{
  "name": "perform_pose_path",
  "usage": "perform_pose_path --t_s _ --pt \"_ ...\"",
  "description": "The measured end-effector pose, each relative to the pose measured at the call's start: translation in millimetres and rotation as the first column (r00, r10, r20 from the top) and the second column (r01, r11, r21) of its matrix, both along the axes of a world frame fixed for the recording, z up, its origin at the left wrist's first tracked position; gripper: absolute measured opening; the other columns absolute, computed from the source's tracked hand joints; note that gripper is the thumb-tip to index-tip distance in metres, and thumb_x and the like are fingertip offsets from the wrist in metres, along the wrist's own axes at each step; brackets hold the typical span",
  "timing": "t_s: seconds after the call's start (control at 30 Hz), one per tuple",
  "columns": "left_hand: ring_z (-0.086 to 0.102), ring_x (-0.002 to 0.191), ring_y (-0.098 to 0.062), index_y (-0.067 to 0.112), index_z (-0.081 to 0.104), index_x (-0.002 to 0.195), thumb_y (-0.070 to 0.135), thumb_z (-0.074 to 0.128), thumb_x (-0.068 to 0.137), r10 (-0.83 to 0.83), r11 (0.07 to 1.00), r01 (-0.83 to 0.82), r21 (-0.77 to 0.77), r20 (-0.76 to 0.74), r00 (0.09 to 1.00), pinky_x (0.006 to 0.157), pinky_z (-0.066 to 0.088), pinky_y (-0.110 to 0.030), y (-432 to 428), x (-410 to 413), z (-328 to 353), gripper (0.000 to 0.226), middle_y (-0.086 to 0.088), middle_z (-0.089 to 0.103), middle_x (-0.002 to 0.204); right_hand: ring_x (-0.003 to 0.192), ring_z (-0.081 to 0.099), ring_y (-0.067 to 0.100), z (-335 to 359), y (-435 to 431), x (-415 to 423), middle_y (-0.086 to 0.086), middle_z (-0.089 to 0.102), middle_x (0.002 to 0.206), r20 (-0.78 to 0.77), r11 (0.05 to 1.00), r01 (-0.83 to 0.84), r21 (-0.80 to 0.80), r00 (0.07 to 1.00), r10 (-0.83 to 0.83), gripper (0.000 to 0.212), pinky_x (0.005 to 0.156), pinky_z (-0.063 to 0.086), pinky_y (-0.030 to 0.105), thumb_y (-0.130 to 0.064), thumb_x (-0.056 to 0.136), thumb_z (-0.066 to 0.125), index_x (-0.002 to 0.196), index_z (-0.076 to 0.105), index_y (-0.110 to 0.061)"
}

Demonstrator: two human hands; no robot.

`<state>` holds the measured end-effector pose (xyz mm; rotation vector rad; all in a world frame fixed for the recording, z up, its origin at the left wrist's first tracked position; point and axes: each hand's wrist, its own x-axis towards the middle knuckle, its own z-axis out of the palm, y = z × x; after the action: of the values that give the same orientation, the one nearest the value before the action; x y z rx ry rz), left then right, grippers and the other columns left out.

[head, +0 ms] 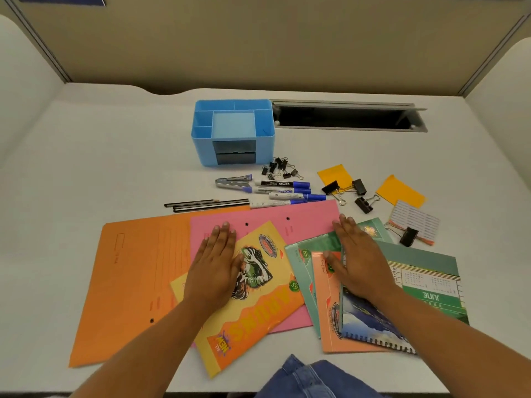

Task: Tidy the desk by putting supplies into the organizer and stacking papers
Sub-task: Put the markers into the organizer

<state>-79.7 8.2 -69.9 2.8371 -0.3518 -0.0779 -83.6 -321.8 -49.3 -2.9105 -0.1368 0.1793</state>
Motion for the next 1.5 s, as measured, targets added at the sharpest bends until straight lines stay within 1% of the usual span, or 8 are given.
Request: perform_pose_path --t_s 0.5,0.63,0.83,1.0,1.17,1.27,1.37,1.5 --pt "-0.008 0.149 -0.009 0.023 0.002 0.153 0.059 0.001 0.096 -0.019 0.999 0.018 -0.045 -0.025 1.000 0.120 -0.004 -0.028 4.1 -1.2 0.5 0.067 0.007 -0.002 0.162 0.148 0.010 0.008 3.4 3.4 -5.3 -0.010 0.013 0.161 -0.034 0.999 0.031 -0.044 0.999 -0.033 0.078 0.118 0.003 0.029 -0.070 0.088 0.018 0.154 0.013 -0.030" --pt "0.003 0.150 -0.011 0.022 0.015 0.154 0.059 0.011 0.100 -0.016 0.998 0.016 -0.053 -0.014 1.000 0.119 0.001 -0.028 10.6 -12.1 -2.6 0.066 0.006 0.008 0.162 0.148 0.012 0.009 3.0 5.3 -13.8 -0.011 0.012 0.160 -0.040 0.999 0.014 -0.034 0.999 -0.015 0.077 0.118 0.003 0.030 -0.070 0.089 0.019 0.154 0.016 -0.030" --pt "0.004 0.150 -0.010 0.021 0.019 0.155 0.058 0.020 0.101 0.012 1.000 -0.013 -0.022 -0.047 0.999 0.120 0.003 -0.028 9.4 -21.5 -1.5 0.065 0.005 0.011 0.163 0.147 0.012 0.007 4.2 5.7 -18.7 -0.011 0.016 0.160 -0.033 1.000 0.012 0.008 0.999 -0.012 0.075 0.118 0.004 0.031 -0.068 0.089 0.024 0.153 0.022 -0.029" --pt "0.033 0.143 -0.020 0.016 0.043 0.146 0.054 0.036 0.095 0.085 0.994 -0.086 -0.066 -0.020 0.996 0.118 0.021 -0.034 -4.6 -4.8 17.0 0.063 0.000 0.037 0.154 0.146 0.010 0.005 4.3 4.8 -17.6 -0.011 0.016 0.159 -0.044 0.999 0.021 0.034 0.999 -0.019 0.077 0.117 0.001 0.029 -0.070 0.087 0.023 0.153 0.022 -0.030" --pt "0.034 0.139 -0.018 0.021 0.040 0.147 0.035 0.055 0.096 0.123 0.977 -0.129 -0.172 -0.045 0.991 0.116 0.025 -0.036 -38.9 59.8 41.4 0.055 0.003 0.041 0.151 0.145 0.013 0.003 8.6 6.5 -16.1 -0.016 0.018 0.157 -0.059 0.996 0.046 0.077 0.997 -0.042 0.080 0.116 0.002 0.028 -0.072 0.084 0.025 0.152 0.025 -0.031" --pt "0.037 0.133 -0.018 0.028 0.039 0.147 0.037 0.051 0.097 0.067 0.996 -0.069 -0.055 -0.033 0.997 0.111 0.030 -0.037 -57.5 93.7 48.0 0.052 0.006 0.046 0.145 0.143 0.020 0.003 12.5 6.5 -12.2 -0.019 0.025 0.153 -0.086 0.983 0.080 0.164 0.994 -0.066 0.073 0.116 0.007 0.029 -0.067 0.083 0.041 0.147 0.035 -0.032" --pt "0.041 0.126 -0.019 0.029 0.048 0.141 0.039 0.047 0.099 0.015 0.999 -0.011 0.051 -0.077 0.997 0.104 0.032 -0.038 -67.2 109.0 48.7 0.043 0.006 0.053 0.134 0.130 0.031 -0.001 20.3 6.1 -2.7 -0.015 0.043 0.144 -0.082 0.942 0.149 0.301 0.988 -0.130 0.049 0.112 0.019 0.026 -0.043 0.086 0.065 0.132 0.055 -0.029" --pt "0.042 0.124 -0.020 0.026 0.054 0.135 0.040 0.045 0.100 0.013 0.996 -0.003 0.090 -0.109 0.994 0.103 0.032 -0.038 -71.0 115.4 47.7 0.039 0.003 0.055 0.131 0.104 0.053 -0.003 35.3 7.4 12.2 -0.019 0.058 0.116 -0.093 0.869 0.224 0.441 0.975 -0.204 0.028 0.099 0.047 0.031 -0.025 0.087 0.068 0.115 0.063 -0.029"
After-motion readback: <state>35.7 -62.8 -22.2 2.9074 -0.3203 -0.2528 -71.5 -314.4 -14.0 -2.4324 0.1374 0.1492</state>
